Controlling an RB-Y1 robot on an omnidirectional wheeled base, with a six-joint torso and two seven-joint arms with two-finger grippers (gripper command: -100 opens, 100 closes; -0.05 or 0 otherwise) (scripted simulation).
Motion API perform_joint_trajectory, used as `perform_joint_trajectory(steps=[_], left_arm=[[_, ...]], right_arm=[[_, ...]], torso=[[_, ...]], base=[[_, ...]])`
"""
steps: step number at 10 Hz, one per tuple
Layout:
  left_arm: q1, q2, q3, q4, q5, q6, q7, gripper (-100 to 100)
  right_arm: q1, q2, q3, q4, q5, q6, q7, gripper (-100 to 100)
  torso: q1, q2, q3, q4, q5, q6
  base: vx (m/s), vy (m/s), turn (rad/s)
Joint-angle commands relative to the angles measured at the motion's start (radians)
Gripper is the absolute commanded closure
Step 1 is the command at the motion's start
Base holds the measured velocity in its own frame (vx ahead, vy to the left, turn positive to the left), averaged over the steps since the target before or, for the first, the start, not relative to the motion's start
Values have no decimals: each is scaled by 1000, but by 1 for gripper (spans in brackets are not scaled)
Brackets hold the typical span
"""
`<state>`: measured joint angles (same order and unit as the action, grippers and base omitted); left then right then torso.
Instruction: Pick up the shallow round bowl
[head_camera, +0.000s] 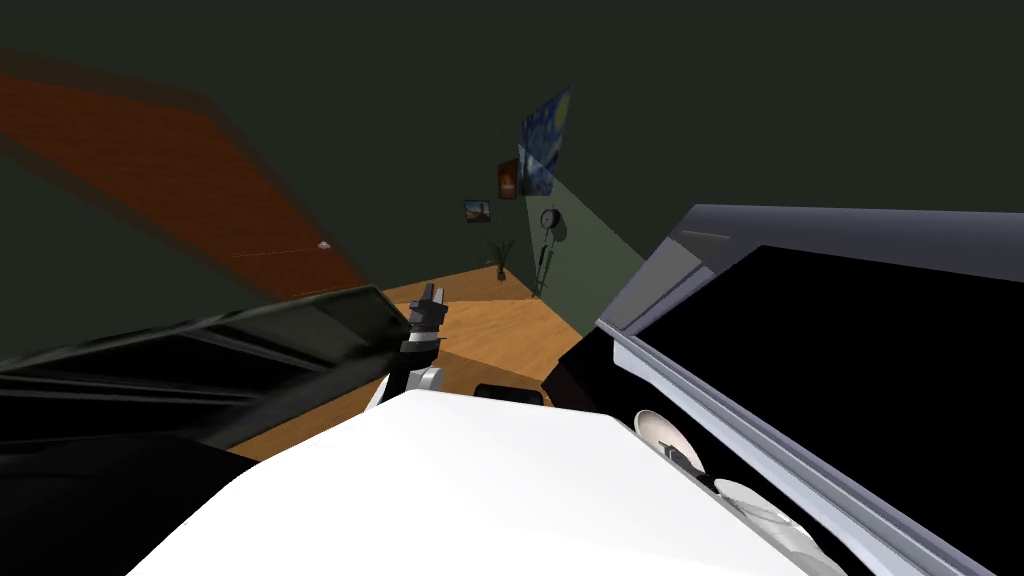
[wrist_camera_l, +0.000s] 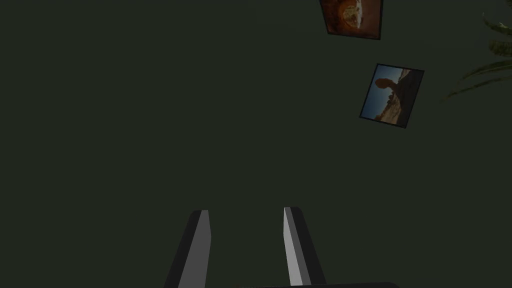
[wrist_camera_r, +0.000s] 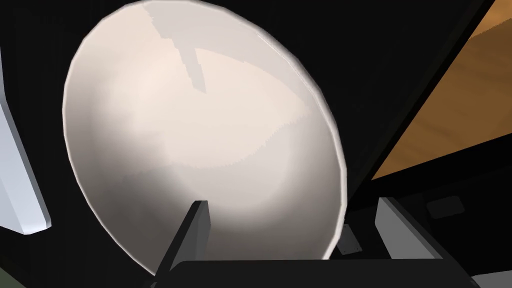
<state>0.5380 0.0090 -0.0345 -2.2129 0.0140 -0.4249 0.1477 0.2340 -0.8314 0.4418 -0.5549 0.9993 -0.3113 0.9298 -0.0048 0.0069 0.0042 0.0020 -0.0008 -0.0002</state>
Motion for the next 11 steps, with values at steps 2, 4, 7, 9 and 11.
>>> perform_joint_trajectory(steps=[2,4,7,9,11], left_arm=[[0,0,0,0,0,0,0,0],[0,0,0,0,0,0,0,0],[0,0,0,0,0,0,0,0],[0,0,0,0,0,0,0,0],[0,0,0,0,0,0,0,0]], right_arm=[[-9,18,-27,55,-21,-18,54,-100],[31,33,-60,78,-73,-9,64,-100],[109,62,-124,125,-159,9,86,-100],[151,77,-156,148,-212,18,97,-100],[151,77,-156,143,-228,18,93,-100]], torso=[[-1,-3,-2,-1,0,2],[0,-3,-2,-1,0,0],[1,0,0,0,0,1],[1,1,1,0,0,1],[-1,0,0,0,0,1]], base=[[-17,-8,-7],[-86,0,379],[-135,20,411],[-116,22,386],[-68,9,322]])
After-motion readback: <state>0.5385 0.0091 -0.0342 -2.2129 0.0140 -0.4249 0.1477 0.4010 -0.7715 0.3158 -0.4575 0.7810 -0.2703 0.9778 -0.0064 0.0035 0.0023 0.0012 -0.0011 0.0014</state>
